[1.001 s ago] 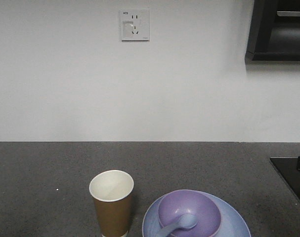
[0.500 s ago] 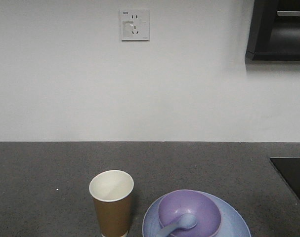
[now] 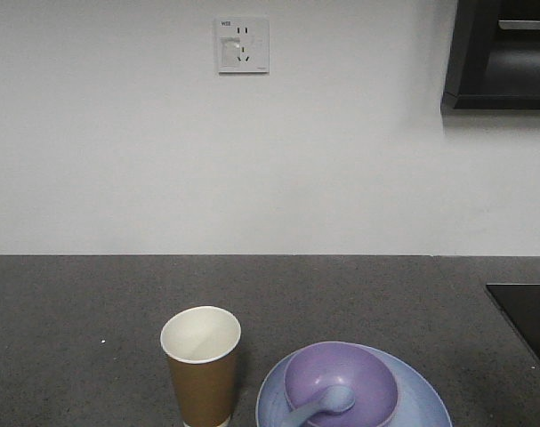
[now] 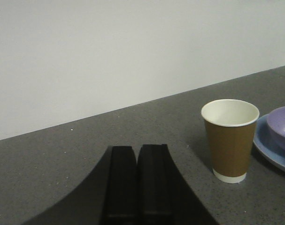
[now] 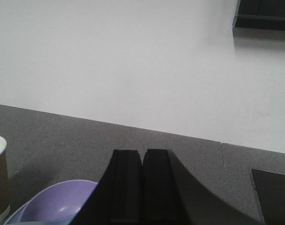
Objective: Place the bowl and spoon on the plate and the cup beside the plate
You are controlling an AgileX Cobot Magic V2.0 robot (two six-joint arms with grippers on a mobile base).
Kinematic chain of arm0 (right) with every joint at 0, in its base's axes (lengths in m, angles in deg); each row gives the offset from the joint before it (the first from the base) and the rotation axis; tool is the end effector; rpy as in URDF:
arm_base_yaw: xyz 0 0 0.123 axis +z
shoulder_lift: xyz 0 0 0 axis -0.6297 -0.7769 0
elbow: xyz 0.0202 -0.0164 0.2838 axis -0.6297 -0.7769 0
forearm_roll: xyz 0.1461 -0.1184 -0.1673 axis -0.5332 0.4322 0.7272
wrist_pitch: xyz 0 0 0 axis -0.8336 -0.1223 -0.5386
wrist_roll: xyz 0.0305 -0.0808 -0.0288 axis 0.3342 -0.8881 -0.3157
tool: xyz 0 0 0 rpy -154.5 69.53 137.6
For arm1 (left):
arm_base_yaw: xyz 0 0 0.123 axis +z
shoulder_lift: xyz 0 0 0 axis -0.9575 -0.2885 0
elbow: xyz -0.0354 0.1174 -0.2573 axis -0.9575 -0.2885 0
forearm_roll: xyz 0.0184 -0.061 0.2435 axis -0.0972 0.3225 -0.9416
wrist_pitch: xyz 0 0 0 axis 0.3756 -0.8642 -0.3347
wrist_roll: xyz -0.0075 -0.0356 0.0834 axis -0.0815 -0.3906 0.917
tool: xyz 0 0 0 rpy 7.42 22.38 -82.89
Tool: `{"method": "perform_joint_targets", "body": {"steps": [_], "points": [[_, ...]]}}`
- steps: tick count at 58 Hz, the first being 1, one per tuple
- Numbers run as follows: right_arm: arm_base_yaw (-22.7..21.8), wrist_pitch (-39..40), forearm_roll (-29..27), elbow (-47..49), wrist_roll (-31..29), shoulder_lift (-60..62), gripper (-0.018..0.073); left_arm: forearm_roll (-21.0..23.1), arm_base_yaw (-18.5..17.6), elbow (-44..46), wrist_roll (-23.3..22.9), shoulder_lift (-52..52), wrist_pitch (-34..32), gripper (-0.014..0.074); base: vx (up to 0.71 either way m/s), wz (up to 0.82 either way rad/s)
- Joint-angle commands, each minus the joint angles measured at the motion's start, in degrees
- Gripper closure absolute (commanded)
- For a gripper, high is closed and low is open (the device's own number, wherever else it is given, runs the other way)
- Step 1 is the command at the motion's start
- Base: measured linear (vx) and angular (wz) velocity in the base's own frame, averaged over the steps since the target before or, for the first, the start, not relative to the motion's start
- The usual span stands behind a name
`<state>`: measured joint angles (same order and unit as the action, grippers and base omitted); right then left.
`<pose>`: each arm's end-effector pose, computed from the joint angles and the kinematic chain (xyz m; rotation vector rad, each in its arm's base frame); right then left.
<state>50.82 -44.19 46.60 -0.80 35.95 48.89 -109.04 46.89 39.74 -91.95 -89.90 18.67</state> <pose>0.1408 0.0304 0.3493 -0.2171 1.6465 0.1287 0.0610 -0.0086 0.3411 0.2997 1.6669 -0.0988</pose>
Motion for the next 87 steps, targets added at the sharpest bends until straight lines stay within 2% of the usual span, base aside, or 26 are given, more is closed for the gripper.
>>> {"method": "perform_joint_targets", "body": {"steps": [1, 7, 16, 21, 26, 29, 34, 87], "points": [[-0.2, 4.8, 0.1, 1.7, -0.3, 0.2, 0.0568, 4.8, 4.6, -1.6, 4.5, 1.9, -7.0, 0.0602, 0.00, 0.00], [-0.2, 4.8, 0.1, 1.7, -0.3, 0.2, 0.0568, 12.1, 10.5, -7.9, 10.2, 5.4, -12.7, 0.0602, 0.00, 0.00], [-0.2, 4.8, 0.1, 1.7, -0.3, 0.2, 0.0568, 25.4, 20.3, -21.7, 18.9, 11.3, -26.3, 0.0602, 0.00, 0.00], [-0.2, 4.6, 0.1, 1.7, -0.3, 0.2, 0.0568, 28.5, 23.6, -28.4, 20.4, 14.2, -30.9, 0.0602, 0.00, 0.00], [-0.2, 4.7, 0.1, 1.7, -0.3, 0.2, 0.0568, 27.8, 25.3, -33.2, 20.2, 18.1, -33.1, 0.0602, 0.00, 0.00], [-0.2, 4.8, 0.1, 1.7, -0.3, 0.2, 0.0568, 26.1, 25.5, -32.8, 20.4, 19.7, -28.4, 0.0602, 0.00, 0.00], [-0.2, 4.7, 0.1, 1.7, -0.3, 0.2, 0.0568, 22.8, 25.4, -32.8, 20.4, 19.2, -27.1, 0.0602, 0.00, 0.00], [-0.2, 4.3, 0.6, 1.6, -0.3, 0.4, 0.0568, 23.0, 25.4, -32.8, 20.4, 19.1, -25.8, 0.0602, 0.00, 0.00]]}}
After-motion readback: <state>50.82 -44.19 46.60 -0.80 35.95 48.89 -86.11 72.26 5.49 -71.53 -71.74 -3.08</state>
